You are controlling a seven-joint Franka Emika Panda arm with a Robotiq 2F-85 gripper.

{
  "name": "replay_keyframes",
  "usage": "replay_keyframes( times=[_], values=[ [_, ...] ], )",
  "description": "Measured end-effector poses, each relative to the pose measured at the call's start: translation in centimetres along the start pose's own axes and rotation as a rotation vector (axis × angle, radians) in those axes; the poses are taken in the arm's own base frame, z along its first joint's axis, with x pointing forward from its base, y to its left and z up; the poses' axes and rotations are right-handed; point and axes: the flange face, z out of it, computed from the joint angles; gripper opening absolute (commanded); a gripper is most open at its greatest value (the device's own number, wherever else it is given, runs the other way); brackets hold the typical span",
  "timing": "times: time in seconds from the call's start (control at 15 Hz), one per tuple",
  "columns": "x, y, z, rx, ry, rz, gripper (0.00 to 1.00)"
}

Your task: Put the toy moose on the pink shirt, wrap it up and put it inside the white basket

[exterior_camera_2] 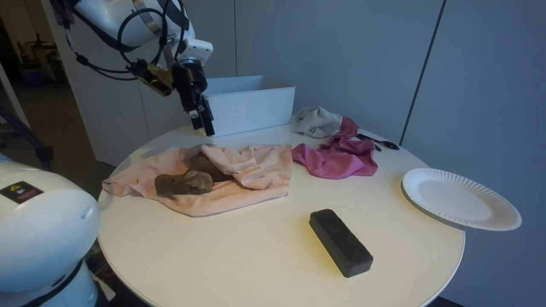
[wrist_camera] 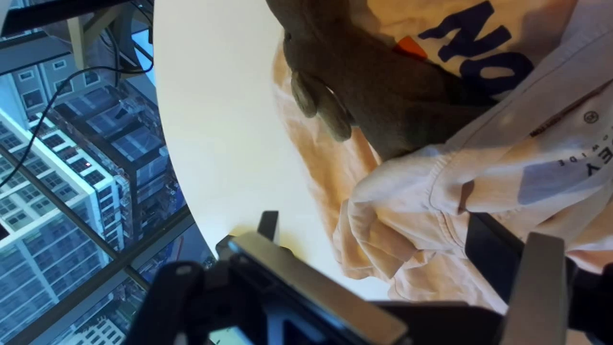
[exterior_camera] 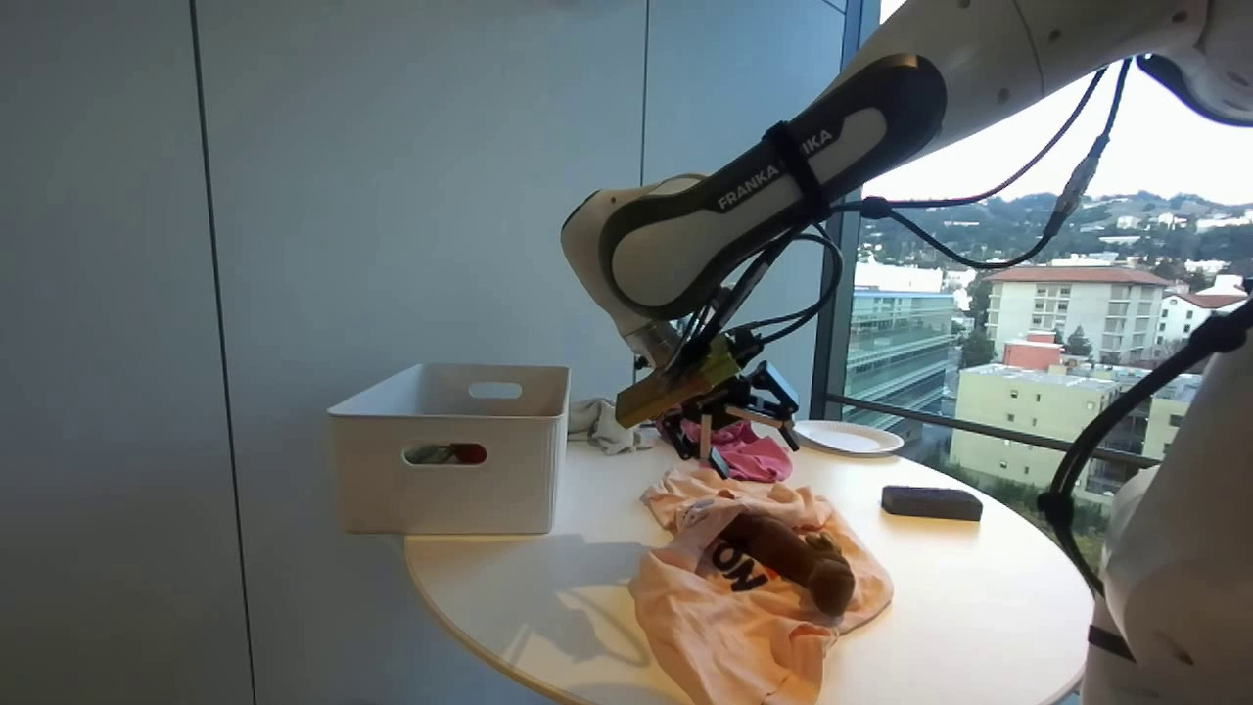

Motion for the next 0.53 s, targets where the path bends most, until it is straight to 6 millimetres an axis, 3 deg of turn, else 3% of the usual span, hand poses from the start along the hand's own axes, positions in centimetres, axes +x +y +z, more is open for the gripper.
replay_keyframes(
  times=[0.2,0.53],
  values=[
    [-2.1,-1.5,1.2,-0.016,0.028,-0.103,1.0],
    [-6.8,-4.5,5.7,0.043,0.073,-0.35,1.0]
  ],
)
